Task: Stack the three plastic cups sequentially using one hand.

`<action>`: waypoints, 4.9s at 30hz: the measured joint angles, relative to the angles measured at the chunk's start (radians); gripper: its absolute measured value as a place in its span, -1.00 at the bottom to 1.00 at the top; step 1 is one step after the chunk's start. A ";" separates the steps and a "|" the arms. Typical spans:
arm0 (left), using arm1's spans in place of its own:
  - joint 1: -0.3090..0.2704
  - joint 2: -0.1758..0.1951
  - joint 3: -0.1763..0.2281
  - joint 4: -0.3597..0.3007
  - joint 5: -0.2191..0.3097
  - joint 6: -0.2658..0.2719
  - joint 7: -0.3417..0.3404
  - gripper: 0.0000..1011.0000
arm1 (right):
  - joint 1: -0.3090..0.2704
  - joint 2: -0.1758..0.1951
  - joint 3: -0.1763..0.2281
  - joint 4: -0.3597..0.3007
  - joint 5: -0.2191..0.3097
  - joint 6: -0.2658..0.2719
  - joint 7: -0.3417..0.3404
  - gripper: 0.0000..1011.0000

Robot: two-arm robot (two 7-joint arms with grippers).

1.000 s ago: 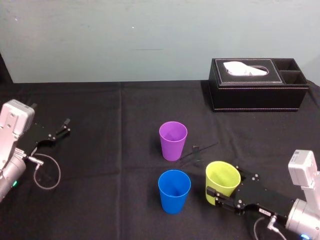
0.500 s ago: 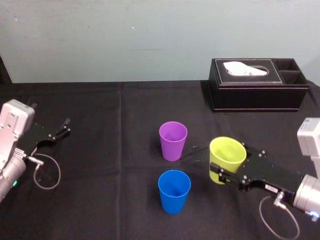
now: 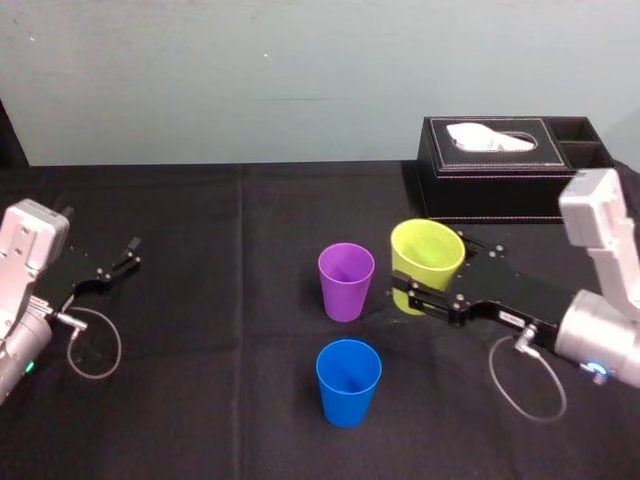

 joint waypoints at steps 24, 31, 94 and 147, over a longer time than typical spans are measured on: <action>0.000 0.000 0.000 0.000 0.000 0.000 0.000 1.00 | 0.204 -0.106 -0.138 0.127 -0.089 0.064 -0.006 0.45; 0.000 0.000 0.000 0.000 0.000 0.000 0.000 1.00 | 0.232 -0.126 -0.155 0.164 -0.099 0.066 -0.003 0.45; 0.000 0.000 0.000 0.000 0.000 0.000 0.000 1.00 | 0.317 -0.217 -0.194 0.355 -0.143 -0.006 0.029 0.45; 0.000 0.000 0.000 0.000 0.000 0.000 0.000 1.00 | 0.320 -0.233 -0.198 0.404 -0.137 -0.046 0.046 0.98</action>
